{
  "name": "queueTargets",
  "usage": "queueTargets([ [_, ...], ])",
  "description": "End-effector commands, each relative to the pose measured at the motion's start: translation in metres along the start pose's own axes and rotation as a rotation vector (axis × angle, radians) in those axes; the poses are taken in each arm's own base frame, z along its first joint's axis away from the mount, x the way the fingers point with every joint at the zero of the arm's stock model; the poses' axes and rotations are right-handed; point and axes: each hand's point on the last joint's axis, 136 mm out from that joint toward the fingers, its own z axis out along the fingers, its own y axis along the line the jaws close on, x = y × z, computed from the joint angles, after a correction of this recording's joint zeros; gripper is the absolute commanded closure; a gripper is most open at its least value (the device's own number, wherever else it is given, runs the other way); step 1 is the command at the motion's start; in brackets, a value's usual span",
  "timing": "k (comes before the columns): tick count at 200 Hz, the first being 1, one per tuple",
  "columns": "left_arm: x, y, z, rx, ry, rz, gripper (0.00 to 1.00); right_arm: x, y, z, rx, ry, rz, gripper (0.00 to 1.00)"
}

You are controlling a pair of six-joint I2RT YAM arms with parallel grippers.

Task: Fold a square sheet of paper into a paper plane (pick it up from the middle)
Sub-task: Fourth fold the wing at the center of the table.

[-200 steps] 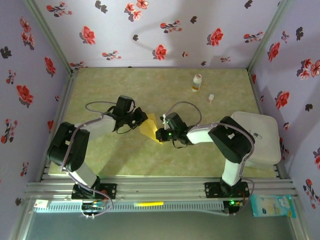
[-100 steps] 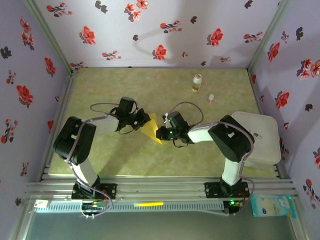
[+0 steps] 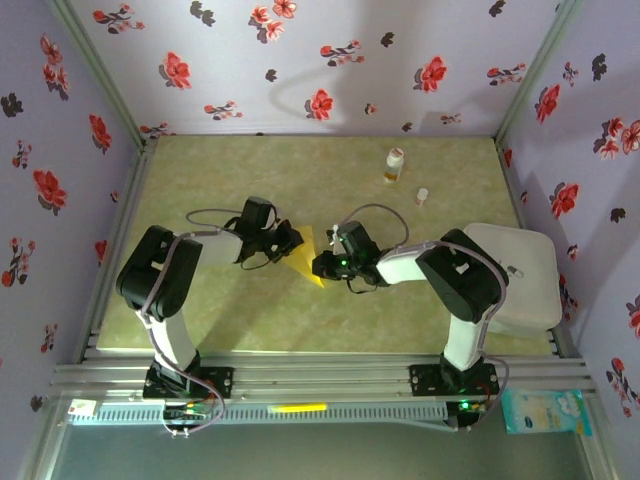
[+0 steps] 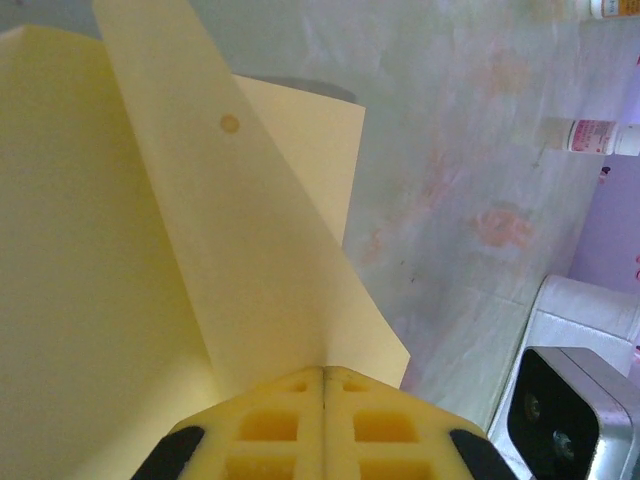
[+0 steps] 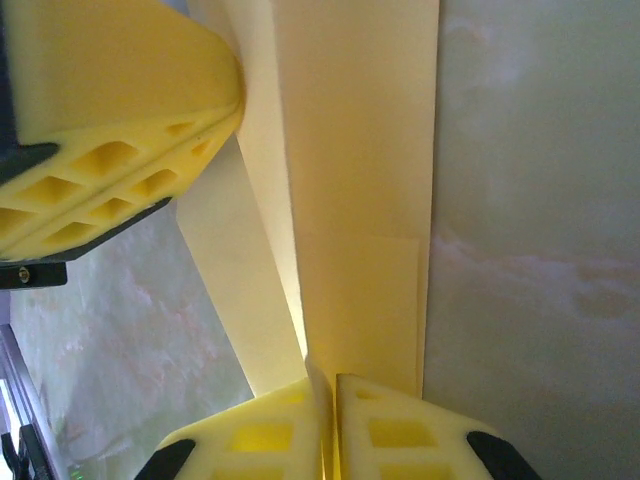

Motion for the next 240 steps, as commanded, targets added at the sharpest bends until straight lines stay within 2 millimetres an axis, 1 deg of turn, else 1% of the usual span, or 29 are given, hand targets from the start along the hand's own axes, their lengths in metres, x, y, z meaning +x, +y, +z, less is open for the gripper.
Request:
queueTargets([
  [1,-0.003,-0.011,0.004,0.028,0.000,0.014,0.97,0.015,-0.025,0.008,0.065,0.048,0.055,0.88],
  [111,0.000,-0.005,0.012,0.009,0.021,0.023,0.97,0.018,-0.032,0.009,0.074,0.073,0.109,0.93],
  [137,-0.001,-0.007,0.012,0.011,0.018,0.028,0.97,0.018,-0.033,0.010,0.073,0.085,0.121,0.94],
  [176,0.003,-0.015,0.010,0.027,0.018,0.058,0.94,0.017,-0.031,0.011,0.069,0.103,0.135,0.95],
  [210,0.007,-0.010,0.013,0.019,0.025,0.054,0.94,0.016,-0.030,0.011,0.060,0.109,0.147,0.96],
  [240,0.006,-0.011,0.014,0.021,0.021,0.055,0.94,0.016,-0.032,0.011,0.058,0.119,0.163,0.96],
])
